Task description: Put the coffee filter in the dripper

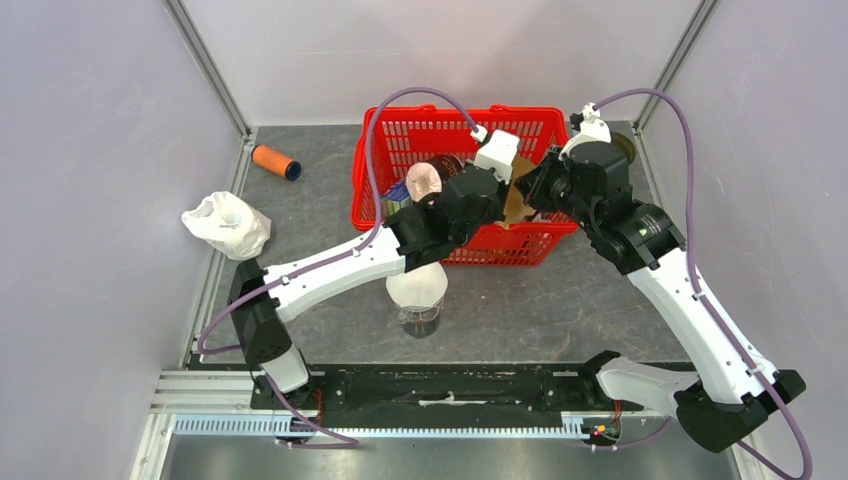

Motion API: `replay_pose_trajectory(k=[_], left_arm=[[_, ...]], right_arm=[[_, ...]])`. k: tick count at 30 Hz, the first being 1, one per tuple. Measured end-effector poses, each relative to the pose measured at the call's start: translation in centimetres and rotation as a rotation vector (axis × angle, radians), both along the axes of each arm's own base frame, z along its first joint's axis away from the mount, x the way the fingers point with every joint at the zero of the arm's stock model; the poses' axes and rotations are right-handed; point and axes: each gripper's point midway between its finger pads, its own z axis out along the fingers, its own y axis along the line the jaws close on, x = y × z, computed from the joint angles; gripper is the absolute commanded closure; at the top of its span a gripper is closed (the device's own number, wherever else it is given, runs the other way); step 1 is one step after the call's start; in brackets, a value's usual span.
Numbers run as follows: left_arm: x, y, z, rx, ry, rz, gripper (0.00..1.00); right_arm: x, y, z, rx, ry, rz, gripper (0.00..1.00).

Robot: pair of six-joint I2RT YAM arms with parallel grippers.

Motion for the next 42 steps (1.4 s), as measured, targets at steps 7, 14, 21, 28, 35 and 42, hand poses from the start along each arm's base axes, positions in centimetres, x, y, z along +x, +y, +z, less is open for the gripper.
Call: replay_pose_trajectory(k=[7, 14, 21, 28, 35, 42], left_arm=[[0.7, 1.1, 0.0, 0.021, -0.016, 0.067, 0.98], [0.6, 1.3, 0.1, 0.026, -0.021, 0.086, 0.98], [0.2, 1.6, 0.0, 0.029, -0.014, 0.07, 0.93], [-0.8, 1.0, -0.2, 0.032, 0.025, -0.041, 0.67], [-2.7, 1.4, 2.0, -0.005, 0.026, -0.139, 0.29], [-5.3, 5.6, 6.1, -0.103, -0.034, -0.155, 0.16]], right_arm=[[0.1, -1.1, -0.7, -0.065, 0.002, -0.031, 1.0], [0.0, -2.3, -1.7, -0.134, 0.02, -0.064, 1.0], [-0.1, -2.2, -1.8, -0.157, 0.015, -0.046, 1.0], [-0.1, -2.4, -1.9, -0.164, 0.02, -0.046, 1.0], [1.1, -2.3, -1.0, -0.185, 0.03, -0.074, 1.0], [2.9, -5.8, 0.6, -0.216, 0.066, -0.201, 1.0]])
